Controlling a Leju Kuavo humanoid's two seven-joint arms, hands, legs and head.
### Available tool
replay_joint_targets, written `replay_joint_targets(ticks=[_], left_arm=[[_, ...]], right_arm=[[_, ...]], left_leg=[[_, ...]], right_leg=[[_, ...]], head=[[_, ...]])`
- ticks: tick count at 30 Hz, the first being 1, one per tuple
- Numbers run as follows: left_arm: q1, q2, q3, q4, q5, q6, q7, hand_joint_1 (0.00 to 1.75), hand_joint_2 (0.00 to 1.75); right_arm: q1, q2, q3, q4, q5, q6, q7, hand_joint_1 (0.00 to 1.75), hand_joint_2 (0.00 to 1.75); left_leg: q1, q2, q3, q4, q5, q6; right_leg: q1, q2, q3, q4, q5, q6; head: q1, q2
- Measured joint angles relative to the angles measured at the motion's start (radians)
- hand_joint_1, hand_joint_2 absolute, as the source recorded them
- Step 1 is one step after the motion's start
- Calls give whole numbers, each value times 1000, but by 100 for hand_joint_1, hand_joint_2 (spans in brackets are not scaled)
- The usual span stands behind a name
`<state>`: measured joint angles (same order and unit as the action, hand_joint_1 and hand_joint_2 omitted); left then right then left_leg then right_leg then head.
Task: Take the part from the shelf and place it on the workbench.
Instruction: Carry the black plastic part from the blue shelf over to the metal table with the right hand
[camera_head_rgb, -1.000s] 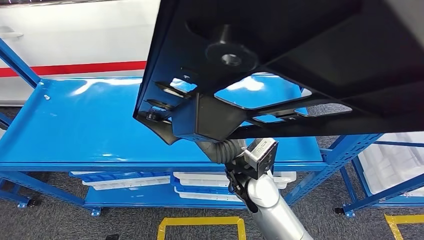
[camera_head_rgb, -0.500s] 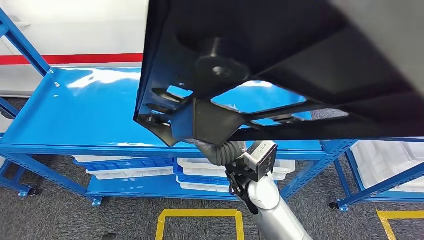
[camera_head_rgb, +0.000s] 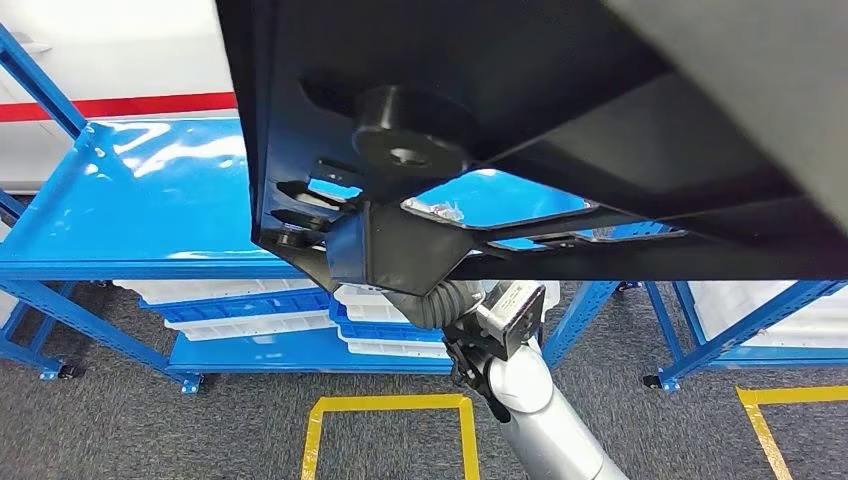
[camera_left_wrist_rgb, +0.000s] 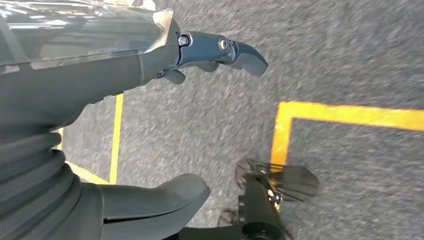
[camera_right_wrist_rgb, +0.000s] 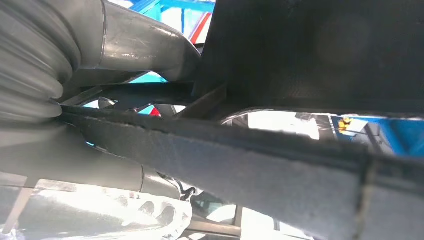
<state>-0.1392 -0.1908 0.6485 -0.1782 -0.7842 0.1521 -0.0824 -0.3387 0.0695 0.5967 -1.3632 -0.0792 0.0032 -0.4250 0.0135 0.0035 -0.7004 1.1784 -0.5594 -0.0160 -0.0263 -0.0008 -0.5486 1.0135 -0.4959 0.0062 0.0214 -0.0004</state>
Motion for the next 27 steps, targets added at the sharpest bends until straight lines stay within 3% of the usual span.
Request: replay_joint_targets(ticks=[1,2,3,4,5,6,8,9,11,12,13,15,16,17,18,19,20,21,23,24,25,27], left_arm=[[0,0,1,0,0,0,0,0,175],[0,0,2,0,1,1,0,0,175],[0,0,3,0,3,2,0,0,175],[-1,0,4,0,6,2,0,0,175],[-1,0,6,0,9,2,0,0,175],[-3,0,8,0,11,2,0,0,175],[-6,0,10,-1,13,3,-1,0,175],[-8,0,10,-1,14,3,-2,0,175],[-8,-1,11,0,14,3,-2,0,175],[-8,-1,12,0,14,3,-3,0,175],[-8,-1,14,0,14,3,-3,0,175],[-9,-1,17,0,14,3,-3,0,175],[-9,-1,18,0,14,3,-3,0,175],[-9,-2,18,0,14,3,-3,0,175],[-9,-2,18,0,14,3,-3,0,175],[-9,-2,19,0,13,2,-3,0,175],[-9,-2,19,0,13,2,-3,0,175],[-9,-2,19,0,12,2,-3,0,175],[-10,-3,20,0,11,0,-5,0,175],[-10,-3,20,0,10,0,-6,0,175],[-10,-3,20,0,9,0,-8,0,175],[-9,-2,21,0,8,0,-12,0,175]], right_arm=[[-2,1,1,3,-1,2,-2,175,175],[-4,1,2,7,-2,3,-4,175,175],[-6,1,3,10,-4,5,-6,175,175],[-8,2,4,14,-6,7,-8,175,175],[-11,3,5,17,-8,9,-9,175,175],[-15,6,6,20,-10,11,-10,175,175],[-28,12,8,25,-11,16,-12,175,175],[-35,16,10,28,-12,18,-13,175,175],[-44,17,13,36,-12,19,-14,175,175],[-46,17,15,40,-12,20,-15,175,175],[-46,17,16,44,-12,20,-16,175,175],[-48,16,19,51,-12,20,-16,175,175],[-49,16,20,54,-12,20,-16,175,175],[-49,15,22,58,-12,20,-16,175,175],[-49,15,23,61,-12,20,-16,175,175],[-50,15,24,64,-12,20,-16,175,175],[-50,15,24,67,-12,20,-17,175,175],[-52,16,25,69,-12,20,-17,175,175],[-57,18,26,70,-11,21,-20,175,175],[-59,19,27,71,-10,21,-22,175,175],[-60,20,28,71,-9,21,-24,175,175],[-62,20,29,74,-6,22,-27,175,175]], left_leg=[[0,-1,-10,63,-33,-2],[1,-1,-12,110,-40,-3],[1,-1,-1,125,-25,-2],[1,-1,28,107,4,1],[1,-3,74,55,33,6],[-1,-5,129,-19,43,11],[-6,-11,219,-153,26,21],[-12,-12,237,-187,16,27],[-18,-9,228,-205,31,41],[-18,-6,217,-209,45,51],[-17,-3,203,-213,61,59],[-17,0,172,-214,88,71],[-18,1,155,-213,102,73],[-19,2,137,-211,114,73],[-20,3,119,-208,127,73],[-21,4,101,-204,137,71],[-21,4,83,-198,147,69],[-21,4,67,-191,155,65],[-24,4,46,-176,168,56],[-25,5,40,-172,176,51],[-25,4,36,-171,184,45],[-20,0,27,-167,183,32]], right_leg=[[3,-1,-12,0,10,-3],[6,-3,-23,1,20,-4],[8,-3,-35,1,29,-4],[10,-3,-46,1,39,-3],[11,-3,-56,1,49,-1],[13,-2,-63,1,57,3],[15,-2,-71,0,74,15],[14,-2,-74,-2,83,23],[11,-4,-83,-6,98,37],[10,-3,-92,0,88,39],[10,-2,-106,22,59,35],[10,-1,-138,124,-36,24],[10,-1,-150,192,-74,23],[10,0,-155,252,-92,29],[10,0,-147,288,-86,40],[10,-1,-125,289,-64,53],[10,-1,-86,253,-38,63],[11,-1,-30,187,-26,65],[14,-1,79,29,-48,50],[17,0,109,-21,-65,39],[20,0,119,-47,-74,29],[16,-3,107,-49,-64,9]], head=[[0,0],[0,0],[-1,0],[-1,0],[-1,0],[-1,0],[0,0],[0,0],[1,0],[1,0],[3,0],[6,0],[8,0],[8,0],[8,0],[8,0],[8,0],[8,0],[7,0],[6,0],[6,0],[6,0]])
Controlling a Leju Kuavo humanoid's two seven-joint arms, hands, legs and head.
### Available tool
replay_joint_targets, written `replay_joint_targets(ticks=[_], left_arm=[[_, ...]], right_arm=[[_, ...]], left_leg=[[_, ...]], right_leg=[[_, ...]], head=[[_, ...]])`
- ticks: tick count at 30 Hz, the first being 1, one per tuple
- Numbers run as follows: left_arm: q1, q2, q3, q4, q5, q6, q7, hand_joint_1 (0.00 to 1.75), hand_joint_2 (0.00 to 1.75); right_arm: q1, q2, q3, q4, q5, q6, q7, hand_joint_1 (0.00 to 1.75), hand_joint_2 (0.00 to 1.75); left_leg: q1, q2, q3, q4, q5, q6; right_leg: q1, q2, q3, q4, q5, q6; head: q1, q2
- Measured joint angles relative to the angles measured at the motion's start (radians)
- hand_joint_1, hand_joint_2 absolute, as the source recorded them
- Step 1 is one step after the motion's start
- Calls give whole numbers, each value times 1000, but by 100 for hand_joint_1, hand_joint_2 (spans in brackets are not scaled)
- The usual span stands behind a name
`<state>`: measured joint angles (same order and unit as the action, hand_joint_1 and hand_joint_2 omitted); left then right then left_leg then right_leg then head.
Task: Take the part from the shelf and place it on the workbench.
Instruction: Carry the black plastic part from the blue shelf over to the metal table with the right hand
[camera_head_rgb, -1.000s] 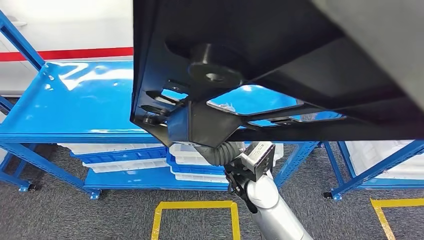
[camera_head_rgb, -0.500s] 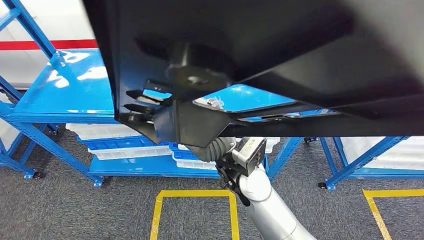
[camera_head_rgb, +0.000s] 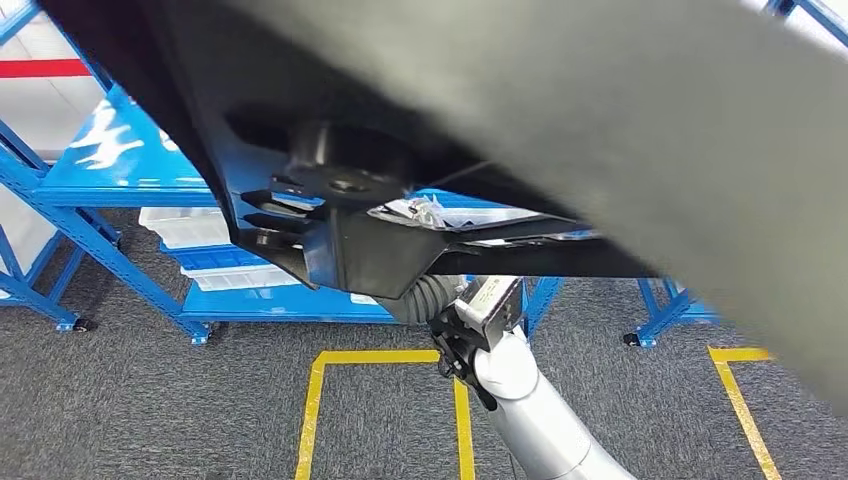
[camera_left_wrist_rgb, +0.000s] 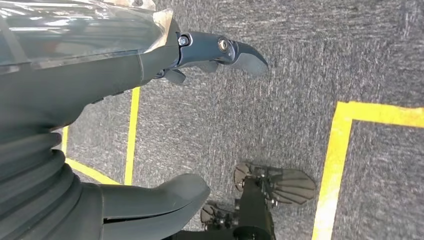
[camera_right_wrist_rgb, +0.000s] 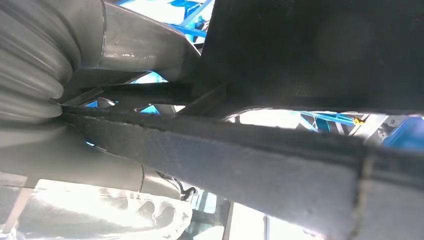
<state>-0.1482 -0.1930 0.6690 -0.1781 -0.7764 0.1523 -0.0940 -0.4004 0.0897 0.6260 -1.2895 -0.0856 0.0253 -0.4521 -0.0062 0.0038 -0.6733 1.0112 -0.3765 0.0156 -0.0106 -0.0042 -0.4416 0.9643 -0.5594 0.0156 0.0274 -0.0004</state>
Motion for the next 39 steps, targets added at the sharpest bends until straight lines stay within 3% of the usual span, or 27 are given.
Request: replay_joint_targets(ticks=[2,4,5,6,7,8,10,12,14,16,17,19,21,22,23,25,26,28,30,32,34,36,37,38,39], left_arm=[[1,1,0,0,0,0,-1,0,175],[1,0,0,0,0,0,-1,0,175],[2,0,0,0,0,0,-1,0,175],[3,1,0,0,0,0,-1,0,175],[4,1,0,0,0,0,-1,0,175],[5,1,0,0,0,0,-1,0,175],[5,2,0,0,0,0,-1,0,175],[4,3,0,0,1,0,-1,0,175],[6,3,0,0,3,-1,-1,0,175],[7,3,1,0,3,-1,-2,0,175],[6,3,1,0,3,-1,-3,0,175],[6,3,1,0,3,-3,-6,0,175],[7,3,1,0,3,-4,-7,0,175],[8,3,1,0,3,-5,-8,0,175],[8,3,1,0,3,-4,-10,0,175],[8,2,1,0,2,-4,-15,0,175],[7,2,1,0,2,-4,-18,0,175],[7,1,1,0,1,-5,-23,0,175],[9,2,1,0,-1,-7,-26,0,175],[9,2,1,0,-3,-9,-27,0,175],[7,2,1,0,-6,-10,-27,0,175],[7,1,1,0,-8,-11,-27,0,175],[8,1,1,0,-8,-12,-27,0,175],[8,1,1,0,-8,-12,-27,0,175],[8,1,1,0,-8,-14,-27,0,175]], right_arm=[[-2,2,1,3,4,1,0,175,175],[-3,5,3,5,8,2,-1,175,175],[-3,5,5,7,10,2,-1,175,175],[-3,5,7,9,11,2,-1,175,175],[-3,5,9,10,12,2,-2,175,175],[-3,5,11,12,12,2,-2,175,175],[-4,5,13,13,12,2,-3,175,175],[-5,5,15,13,13,2,-6,175,175],[-6,6,19,13,15,2,-8,175,175],[-7,5,22,13,15,2,-10,175,175],[-7,4,23,13,16,2,-11,175,175],[-5,-2,25,15,16,2,-12,175,175],[-2,-8,27,18,16,2,-12,175,175],[-2,-10,28,20,16,2,-12,175,175],[-1,-11,28,21,16,2,-12,175,175],[-3,-12,30,21,16,2,-12,175,175],[-4,-12,31,21,16,2,-13,175,175],[-4,-12,33,21,16,2,-14,175,175],[-4,-9,35,21,16,2,-15,175,175],[-5,-4,36,21,16,2,-16,175,175],[-4,-3,36,21,16,2,-16,175,175],[-2,-4,37,22,16,2,-16,175,175],[-2,-4,37,23,16,2,-16,175,175],[-1,-4,38,23,16,2,-16,175,175],[-2,-4,38,23,16,2,-16,175,175]], left_leg=[[7,-5,-22,52,-63,-16],[14,-6,-61,175,-151,-32],[17,-6,-77,236,-170,-38],[21,-6,-81,272,-168,-43],[25,-4,-65,269,-149,-46],[28,3,-29,225,-123,-47],[28,36,65,82,-93,-48],[19,57,108,3,-91,-38],[12,44,101,-4,-88,-19],[13,26,94,-13,-78,3],[15,17,90,-17,-71,12],[14,-3,79,-18,-62,26],[9,-27,69,-17,-54,33],[8,-39,66,-17,-51,34],[7,-53,64,-16,-48,32],[4,-79,60,-11,-43,27],[3,-90,55,-7,-41,24],[4,-109,44,-3,-34,13],[7,-120,34,-3,-29,-1],[6,-86,10,38,-58,-14],[10,-30,-43,159,-125,-26],[18,-9,-92,277,-168,-36],[22,-6,-93,289,-165,-40],[25,-1,-72,256,-145,-42],[27,9,-33,189,-113,-42]], right_leg=[[-7,-8,-12,-1,18,-19],[-6,-19,-26,0,34,-26],[-5,-26,-34,1,40,-24],[-5,-33,-43,3,45,-21],[-6,-41,-49,6,48,-19],[-7,-49,-54,10,49,-17],[-6,-65,-59,17,50,-12],[1,-79,-63,20,51,-4],[4,-95,-67,20,54,9],[1,-74,-81,41,37,15],[-1,-51,-99,79,14,12],[-1,-10,-161,216,-49,2],[0,0,-211,327,-84,2],[1,2,-209,325,-77,7],[1,6,-185,280,-55,14],[0,41,-110,129,3,21],[-1,59,-83,72,22,20],[1,76,-66,31,35,11],[-1,54,-66,30,43,0],[-8,30,-66,25,51,-12],[-9,5,-68,24,54,-16],[-8,-23,-70,25,54,-17],[-8,-36,-71,25,54,-17],[-8,-48,-70,25,53,-16],[-9,-58,-69,25,52,-15]], head=[[-1,0],[-3,0],[-3,0],[-3,0],[-3,0],[-3,0],[-4,0],[-3,0],[-2,0],[-2,0],[-2,0],[-1,0],[-1,0],[-1,0],[-1,0],[-1,0],[-1,0],[-2,0],[-2,0],[-6,0],[-11,0],[-11,0],[-11,0],[-11,0],[-11,0]])
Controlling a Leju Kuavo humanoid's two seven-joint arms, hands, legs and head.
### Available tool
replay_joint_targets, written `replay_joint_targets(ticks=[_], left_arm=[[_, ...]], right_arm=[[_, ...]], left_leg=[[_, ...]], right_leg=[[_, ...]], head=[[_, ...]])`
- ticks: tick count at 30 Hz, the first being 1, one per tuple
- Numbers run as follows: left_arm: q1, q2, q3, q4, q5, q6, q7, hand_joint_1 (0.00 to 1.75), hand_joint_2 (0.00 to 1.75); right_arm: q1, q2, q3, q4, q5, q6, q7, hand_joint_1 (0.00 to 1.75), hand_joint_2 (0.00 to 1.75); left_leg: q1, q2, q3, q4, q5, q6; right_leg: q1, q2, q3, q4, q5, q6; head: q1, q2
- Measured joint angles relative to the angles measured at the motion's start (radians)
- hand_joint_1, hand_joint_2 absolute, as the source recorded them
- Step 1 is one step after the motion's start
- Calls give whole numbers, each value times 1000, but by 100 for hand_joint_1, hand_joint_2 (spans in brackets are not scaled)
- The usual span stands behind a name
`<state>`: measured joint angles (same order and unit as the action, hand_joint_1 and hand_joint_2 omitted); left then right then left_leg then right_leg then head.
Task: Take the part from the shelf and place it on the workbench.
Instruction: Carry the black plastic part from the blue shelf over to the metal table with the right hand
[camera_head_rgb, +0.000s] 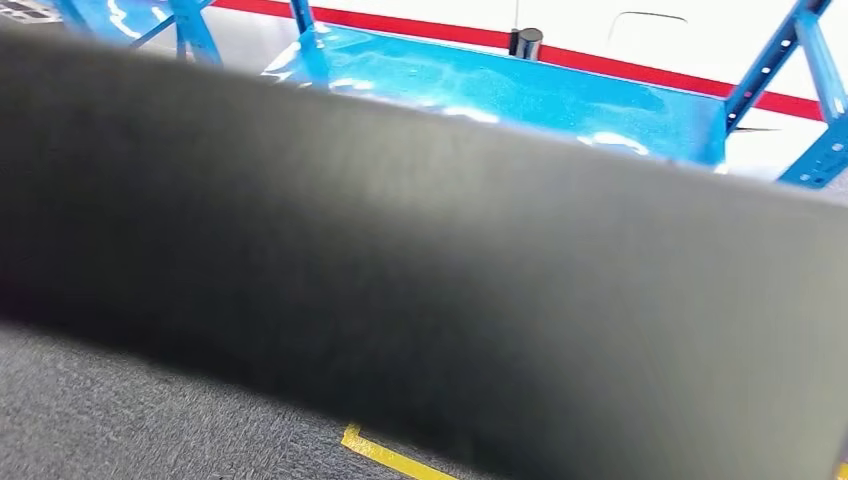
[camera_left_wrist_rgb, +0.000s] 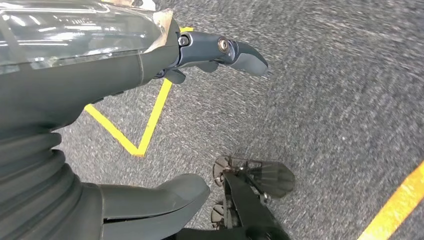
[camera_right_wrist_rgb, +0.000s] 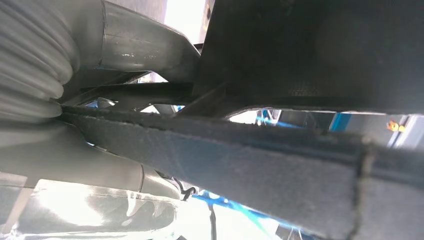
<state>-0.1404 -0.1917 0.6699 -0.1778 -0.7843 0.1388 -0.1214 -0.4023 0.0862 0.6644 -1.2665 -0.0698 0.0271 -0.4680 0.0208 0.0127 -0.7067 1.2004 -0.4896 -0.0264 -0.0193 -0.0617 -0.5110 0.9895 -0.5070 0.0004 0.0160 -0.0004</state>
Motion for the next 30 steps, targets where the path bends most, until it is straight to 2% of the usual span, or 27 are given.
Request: replay_joint_targets(ticks=[2,3,4,6,7,8,9,11,12,13,14,15,16,17,18,19,21,22,24,25,26,27,28,29,30], left_arm=[[-2,0,0,0,0,-2,0,0,175],[-3,0,0,0,0,-2,0,0,175],[-5,0,0,0,0,-3,-1,0,175],[-5,1,0,0,-1,-5,-1,0,175],[-5,1,0,0,-1,-5,-1,0,175],[-5,1,0,0,-1,-5,-2,0,175],[-5,1,0,0,-1,-5,-3,0,175],[-7,1,0,0,-1,-6,-5,0,175],[-7,1,0,0,-1,-6,-6,0,175],[-6,1,0,0,-1,-7,-6,0,175],[-6,1,0,0,-1,-7,-6,0,175],[-5,1,0,0,-1,-7,-6,0,175],[-5,0,0,0,-1,-7,-6,0,175],[-5,0,0,0,-1,-7,-6,0,175],[-5,-1,0,0,-1,-8,-6,0,175],[-5,-1,0,0,-1,-8,-6,0,175],[-1,0,0,0,-2,-8,-6,0,175],[1,0,0,0,-3,-7,-6,0,175],[3,0,0,0,-5,-6,-6,0,175],[3,0,0,0,-7,-5,-6,0,175],[2,-1,0,0,-9,-5,-6,0,175],[2,-1,0,0,-10,-5,-6,0,175],[2,-1,0,0,-10,-5,-5,0,175],[3,-1,0,0,-11,-5,-4,0,175],[3,-2,0,0,-11,-5,-2,0,175]], right_arm=[[-2,1,0,0,0,0,0,175,175],[-2,1,0,0,0,0,0,175,175],[-2,1,1,0,0,0,0,175,175],[-2,2,2,0,0,0,-1,175,175],[-2,3,3,0,0,0,-3,175,175],[-2,3,4,0,0,0,-5,175,175],[0,3,5,0,0,0,-7,175,175],[9,-2,7,1,1,-1,-12,175,175],[15,-5,8,2,2,-1,-14,175,175],[20,-7,9,3,3,-2,-15,175,175],[23,-9,10,5,4,-2,-16,175,175],[25,-9,11,6,5,-2,-16,175,175],[25,-9,11,6,6,-2,-16,175,175],[25,-9,12,6,6,-2,-16,175,175],[25,-9,12,6,7,-2,-16,175,175],[26,-9,13,6,7,-2,-16,175,175],[28,-6,13,6,9,-3,-16,175,175],[28,-3,13,6,9,-3,-16,175,175],[29,3,13,5,10,-3,-17,175,175],[30,4,13,5,10,-4,-18,175,175],[33,5,13,5,10,-5,-17,175,175],[36,4,13,5,12,-6,-13,175,175],[39,4,13,6,13,-7,-4,175,175],[42,4,13,7,15,-7,9,175,175],[43,4,13,9,16,-6,22,175,175]], left_leg=[[-5,38,78,-138,41,5],[-10,50,99,-176,48,10],[-16,54,104,-190,45,17],[-20,34,100,-194,50,33],[-20,23,99,-197,53,40],[-18,13,99,-200,57,48],[-16,3,98,-203,60,56],[-17,-20,94,-203,64,65],[-18,-33,92,-203,65,68],[-19,-47,91,-203,67,69],[-19,-61,90,-202,68,69],[-19,-75,90,-200,68,68],[-19,-89,88,-196,68,66],[-20,-102,85,-190,67,63],[-20,-113,80,-184,67,58],[-20,-122,75,-181,68,52],[-17,-137,66,-182,74,40],[-17,-131,62,-180,73,35],[-19,-84,38,-135,43,24],[-18,-51,13,-82,12,19],[-15,-30,-18,-14,-21,14],[-12,-20,-48,52,-47,10],[-10,-16,-66,95,-59,8],[-9,-15,-65,99,-53,8],[-9,-11,-43,60,-29,10]], right_leg=[[6,-17,0,1,-3,5],[10,-24,-1,1,-4,9],[14,-34,-2,2,-5,13],[15,-49,-2,1,-8,23],[13,-44,-4,6,-14,27],[10,-25,-14,25,-27,28],[7,1,-34,67,-50,26],[7,47,-102,208,-107,15],[8,56,-137,276,-128,14],[8,59,-158,315,-134,16],[8,61,-159,310,-122,23],[7,65,-140,262,-96,32],[5,80,-105,187,-63,40],[3,97,-74,116,-36,44],[1,111,-50,66,-18,43],[1,121,-40,42,-9,37],[2,110,-40,39,-3,23],[1,101,-40,38,0,18],[-3,81,-40,35,4,4],[-1,69,-40,35,4,0],[1,57,-40,35,4,-4],[4,44,-41,35,3,-6],[7,30,-42,35,3,-7],[9,18,-42,35,2,-7],[10,6,-42,35,1,-8]], head=[[1,0],[1,0],[2,0],[2,0],[2,0],[2,0],[3,0],[5,0],[6,0],[5,0],[5,0],[5,0],[5,0],[5,0],[5,0],[5,0],[5,0],[4,0],[-1,0],[-4,0],[-6,0],[-6,0],[-6,0],[-6,0],[-6,0]])
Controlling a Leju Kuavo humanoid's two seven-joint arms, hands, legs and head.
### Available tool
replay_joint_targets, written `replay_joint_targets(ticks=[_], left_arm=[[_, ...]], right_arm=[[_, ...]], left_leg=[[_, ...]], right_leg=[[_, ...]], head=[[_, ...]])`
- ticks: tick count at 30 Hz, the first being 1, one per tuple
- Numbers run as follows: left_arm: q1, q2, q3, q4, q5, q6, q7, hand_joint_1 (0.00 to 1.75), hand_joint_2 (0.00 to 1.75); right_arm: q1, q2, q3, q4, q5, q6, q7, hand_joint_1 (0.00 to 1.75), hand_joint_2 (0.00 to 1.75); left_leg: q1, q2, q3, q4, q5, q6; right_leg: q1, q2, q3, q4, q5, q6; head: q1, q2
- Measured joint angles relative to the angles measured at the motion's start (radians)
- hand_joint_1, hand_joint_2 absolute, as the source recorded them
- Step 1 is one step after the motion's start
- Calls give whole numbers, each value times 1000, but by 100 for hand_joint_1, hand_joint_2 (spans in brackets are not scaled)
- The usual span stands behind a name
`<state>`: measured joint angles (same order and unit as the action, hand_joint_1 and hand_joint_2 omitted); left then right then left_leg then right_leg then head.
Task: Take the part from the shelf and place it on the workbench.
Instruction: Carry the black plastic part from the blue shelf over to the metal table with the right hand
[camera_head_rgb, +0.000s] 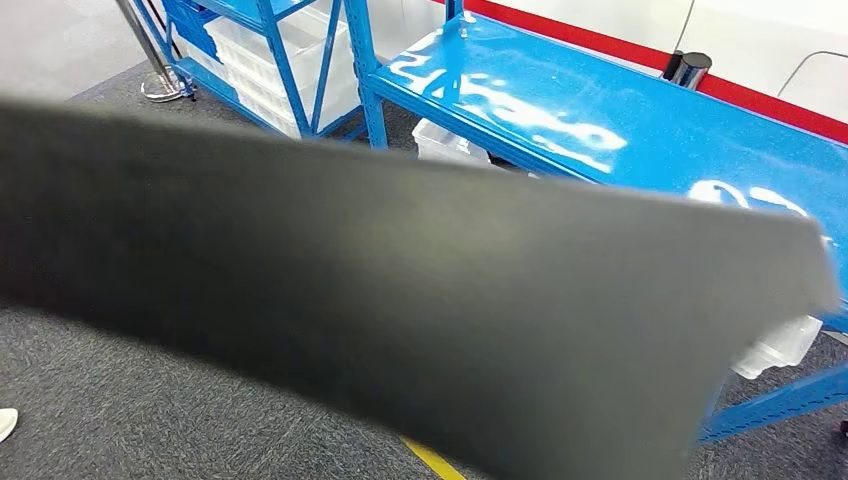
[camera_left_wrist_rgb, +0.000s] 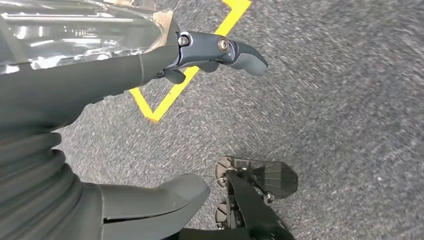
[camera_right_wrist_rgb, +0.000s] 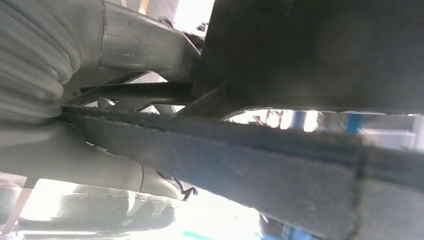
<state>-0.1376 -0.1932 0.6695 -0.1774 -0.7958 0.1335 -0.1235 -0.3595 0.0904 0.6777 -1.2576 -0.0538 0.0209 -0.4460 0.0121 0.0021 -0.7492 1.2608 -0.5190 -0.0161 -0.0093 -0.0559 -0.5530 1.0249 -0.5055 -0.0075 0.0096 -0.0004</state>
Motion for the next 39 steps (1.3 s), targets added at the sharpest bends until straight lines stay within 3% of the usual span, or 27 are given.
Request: replay_joint_targets(ticks=[1,3,5,7,9,11,13,14,15,17,18,20,22,24,26,28,29,30,31,33,35,37,39], left_arm=[[0,0,0,0,0,0,1,0,175],[-2,1,0,0,-1,0,2,0,175],[-4,1,0,0,-2,0,3,0,175],[-2,2,0,0,-2,1,4,0,175],[-2,2,0,0,-1,1,5,0,175],[-4,0,0,0,-2,0,5,0,175],[-3,-1,0,0,-5,0,5,0,175],[-2,-2,0,0,-7,0,6,0,175],[-1,-2,0,0,-9,0,6,0,175],[-1,-2,0,0,-11,0,6,0,175],[-1,-1,0,0,-11,0,6,0,175],[1,0,0,0,-11,0,8,0,175],[5,1,0,0,-11,1,8,0,175],[6,1,0,0,-11,1,8,0,175],[4,0,0,0,-11,1,8,0,175],[3,-1,0,0,-11,1,8,0,175],[3,-1,0,0,-11,2,8,0,175],[3,-2,0,0,-11,3,9,0,175],[4,-2,0,0,-10,4,9,0,175],[2,-1,0,0,-7,7,9,0,175],[0,-1,0,0,-1,10,8,0,175],[0,0,0,0,5,13,8,0,175],[1,0,0,0,8,16,9,0,175]], right_arm=[[0,1,0,2,0,1,11,175,175],[-1,3,-2,6,0,2,20,175,175],[-1,4,-2,11,1,3,25,175,175],[-5,7,-3,21,5,7,40,175,175],[-15,9,-2,46,13,13,58,175,175],[-22,6,-3,90,16,19,67,175,175],[-24,2,-5,142,17,28,70,175,175],[-25,0,-6,166,18,33,70,175,175],[-26,0,-6,188,18,38,70,175,175],[-31,1,-6,224,18,44,70,175,175],[-33,1,-6,238,18,46,70,175,175],[-36,3,-5,262,18,49,70,175,175],[-37,10,-5,276,18,52,70,175,175],[-40,18,-6,286,18,54,70,175,175],[-41,21,-6,294,18,56,69,175,175],[-40,21,-6,303,19,57,69,175,175],[-40,22,-6,307,20,58,70,175,175],[-40,23,-6,311,22,60,70,175,175],[-41,24,-5,312,24,61,70,175,175],[-46,29,-5,313,28,64,70,175,175],[-49,33,-5,314,30,69,70,175,175],[-50,40,-5,314,32,75,71,175,175],[-53,46,-4,314,33,78,72,175,175]], left_leg=[[-2,12,40,-70,31,6],[-16,58,111,-200,66,23],[-30,76,130,-242,66,36],[-31,52,133,-253,74,46],[-23,30,145,-270,87,58],[-18,3,150,-277,94,65],[-17,-28,149,-276,95,65],[-15,-45,149,-275,95,63],[-13,-61,149,-272,95,61],[-6,-93,144,-258,89,50],[-4,-106,137,-246,85,43],[-3,-124,123,-234,83,31],[1,-133,114,-233,86,24],[0,-95,96,-200,65,17],[-1,-32,43,-91,9,10],[1,-7,-19,31,-37,7],[1,-5,-31,54,-37,9],[0,-3,-22,35,-19,13],[-2,4,7,-20,12,19],[-15,53,82,-158,63,35],[-32,85,112,-221,73,45],[-37,64,115,-233,78,52],[-31,39,126,-251,89,59]], right_leg=[[1,-10,1,0,-1,-1],[7,-28,1,-1,-3,0],[11,-46,0,-2,-5,5],[11,-57,2,-2,-8,12],[9,-16,-13,38,-32,13],[6,38,-64,152,-81,7],[3,51,-121,263,-114,10],[0,53,-129,272,-110,18],[-3,55,-117,240,-89,30],[-15,81,-60,110,-31,56],[-19,96,-37,60,-12,59],[-18,111,-24,28,-3,51],[-16,94,-24,28,3,38],[-19,76,-23,26,5,25],[-15,54,-22,25,4,14],[-7,28,-23,25,1,8],[-4,15,-22,25,-1,6],[-1,2,-21,25,-2,4],[1,-10,-20,25,-4,2],[7,-29,-16,24,-7,-1],[10,-47,-15,22,-10,1],[10,-64,-11,19,-13,9],[7,-30,-18,40,-28,13]], head=[[0,0],[0,0],[1,0],[0,0],[1,0],[4,0],[4,0],[4,0],[4,0],[4,0],[5,0],[6,0],[6,0],[4,0],[1,0],[1,0],[0,0],[0,0],[1,0],[1,0],[1,0],[1,0],[2,0]])
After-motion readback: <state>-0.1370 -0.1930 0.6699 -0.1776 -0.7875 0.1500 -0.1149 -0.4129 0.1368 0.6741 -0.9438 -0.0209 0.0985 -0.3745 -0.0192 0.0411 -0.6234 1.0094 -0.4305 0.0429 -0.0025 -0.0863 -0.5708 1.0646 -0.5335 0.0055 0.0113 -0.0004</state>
